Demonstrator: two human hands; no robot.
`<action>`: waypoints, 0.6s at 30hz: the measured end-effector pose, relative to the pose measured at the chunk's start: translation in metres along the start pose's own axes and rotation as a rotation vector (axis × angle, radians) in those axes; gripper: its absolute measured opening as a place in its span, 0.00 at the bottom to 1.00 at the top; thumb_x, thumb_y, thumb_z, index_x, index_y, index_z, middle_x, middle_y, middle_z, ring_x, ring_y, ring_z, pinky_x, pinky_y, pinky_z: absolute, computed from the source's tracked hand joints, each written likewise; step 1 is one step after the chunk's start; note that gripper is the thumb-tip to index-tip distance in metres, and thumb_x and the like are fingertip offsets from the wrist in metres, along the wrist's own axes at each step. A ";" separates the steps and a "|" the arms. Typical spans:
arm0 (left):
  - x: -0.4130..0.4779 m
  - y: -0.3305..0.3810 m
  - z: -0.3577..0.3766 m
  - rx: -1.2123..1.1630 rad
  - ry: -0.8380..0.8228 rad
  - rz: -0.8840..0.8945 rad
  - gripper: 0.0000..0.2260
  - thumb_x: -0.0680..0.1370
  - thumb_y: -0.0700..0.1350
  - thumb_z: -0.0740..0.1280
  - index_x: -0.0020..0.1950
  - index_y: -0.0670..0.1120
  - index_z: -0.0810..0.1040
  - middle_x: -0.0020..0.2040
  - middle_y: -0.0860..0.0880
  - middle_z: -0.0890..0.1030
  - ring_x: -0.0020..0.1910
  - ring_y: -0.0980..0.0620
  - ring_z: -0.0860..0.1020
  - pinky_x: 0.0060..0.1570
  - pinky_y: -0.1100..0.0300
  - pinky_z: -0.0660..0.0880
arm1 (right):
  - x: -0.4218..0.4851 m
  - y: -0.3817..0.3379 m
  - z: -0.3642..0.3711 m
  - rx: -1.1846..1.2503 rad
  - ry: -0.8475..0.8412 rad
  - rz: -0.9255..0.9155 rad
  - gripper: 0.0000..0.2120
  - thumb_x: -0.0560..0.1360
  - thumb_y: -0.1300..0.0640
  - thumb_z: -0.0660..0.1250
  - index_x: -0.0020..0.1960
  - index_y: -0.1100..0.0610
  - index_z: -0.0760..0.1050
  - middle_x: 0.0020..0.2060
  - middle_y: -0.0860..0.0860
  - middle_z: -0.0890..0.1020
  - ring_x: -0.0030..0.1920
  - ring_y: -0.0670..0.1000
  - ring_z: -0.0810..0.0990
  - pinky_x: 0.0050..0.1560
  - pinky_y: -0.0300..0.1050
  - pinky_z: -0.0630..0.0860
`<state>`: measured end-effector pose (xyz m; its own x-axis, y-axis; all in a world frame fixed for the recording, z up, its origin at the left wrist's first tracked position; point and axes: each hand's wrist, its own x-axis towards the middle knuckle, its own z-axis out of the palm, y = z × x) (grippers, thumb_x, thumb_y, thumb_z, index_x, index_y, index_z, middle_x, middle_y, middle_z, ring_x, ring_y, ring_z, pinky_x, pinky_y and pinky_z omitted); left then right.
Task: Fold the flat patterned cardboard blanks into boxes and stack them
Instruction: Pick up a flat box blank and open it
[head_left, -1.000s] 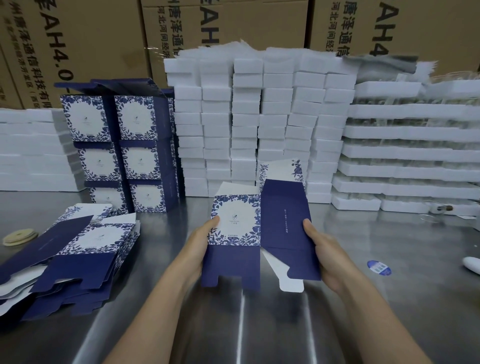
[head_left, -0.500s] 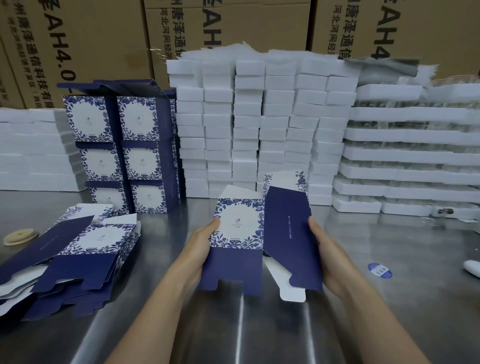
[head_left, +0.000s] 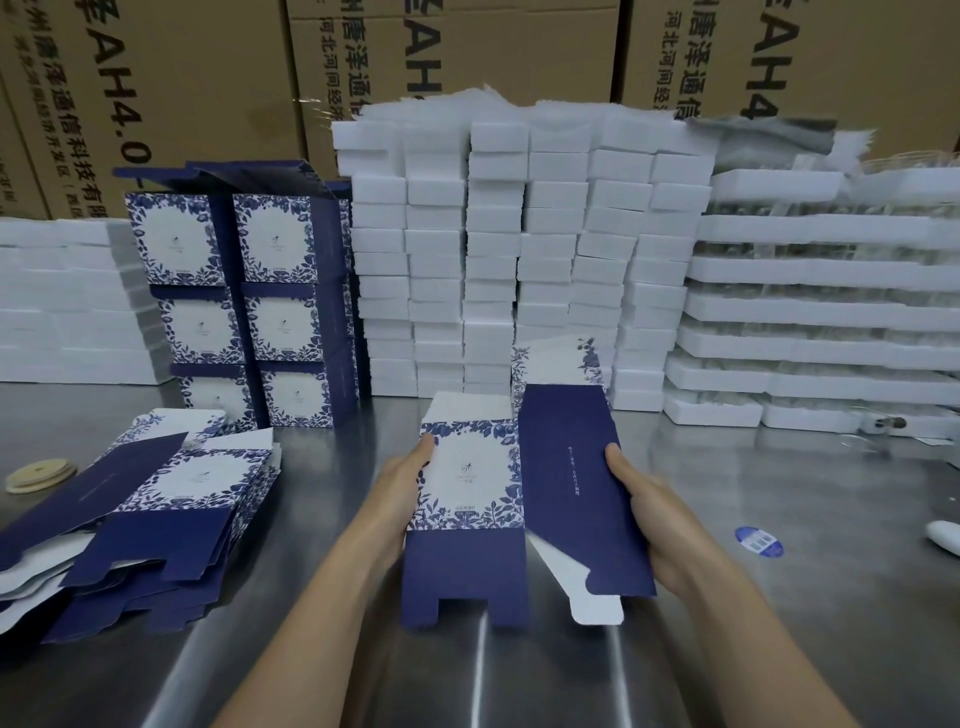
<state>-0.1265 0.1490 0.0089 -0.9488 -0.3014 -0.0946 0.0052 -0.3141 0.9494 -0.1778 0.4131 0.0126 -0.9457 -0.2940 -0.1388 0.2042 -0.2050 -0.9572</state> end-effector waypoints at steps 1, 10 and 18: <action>0.000 0.000 0.000 0.019 0.004 0.011 0.20 0.87 0.54 0.62 0.59 0.40 0.85 0.52 0.40 0.88 0.48 0.43 0.89 0.38 0.56 0.84 | 0.000 0.000 0.000 -0.014 -0.001 0.009 0.21 0.82 0.39 0.67 0.50 0.55 0.90 0.52 0.58 0.89 0.47 0.59 0.90 0.34 0.48 0.83; -0.003 0.001 -0.004 0.033 -0.036 -0.011 0.19 0.86 0.53 0.63 0.55 0.41 0.87 0.52 0.40 0.88 0.46 0.43 0.89 0.34 0.57 0.83 | 0.001 0.001 0.001 0.013 0.006 -0.017 0.23 0.76 0.31 0.70 0.56 0.47 0.88 0.58 0.53 0.88 0.57 0.56 0.88 0.54 0.52 0.83; 0.005 -0.004 -0.003 0.065 -0.024 -0.080 0.18 0.83 0.55 0.68 0.62 0.42 0.86 0.57 0.39 0.87 0.54 0.38 0.87 0.52 0.47 0.85 | 0.007 0.002 -0.006 0.027 0.104 -0.102 0.18 0.86 0.46 0.63 0.56 0.58 0.86 0.50 0.55 0.90 0.46 0.52 0.90 0.33 0.42 0.83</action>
<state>-0.1300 0.1461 0.0038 -0.9525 -0.2561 -0.1645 -0.0908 -0.2769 0.9566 -0.1851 0.4158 0.0081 -0.9827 -0.1723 -0.0682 0.1113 -0.2546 -0.9606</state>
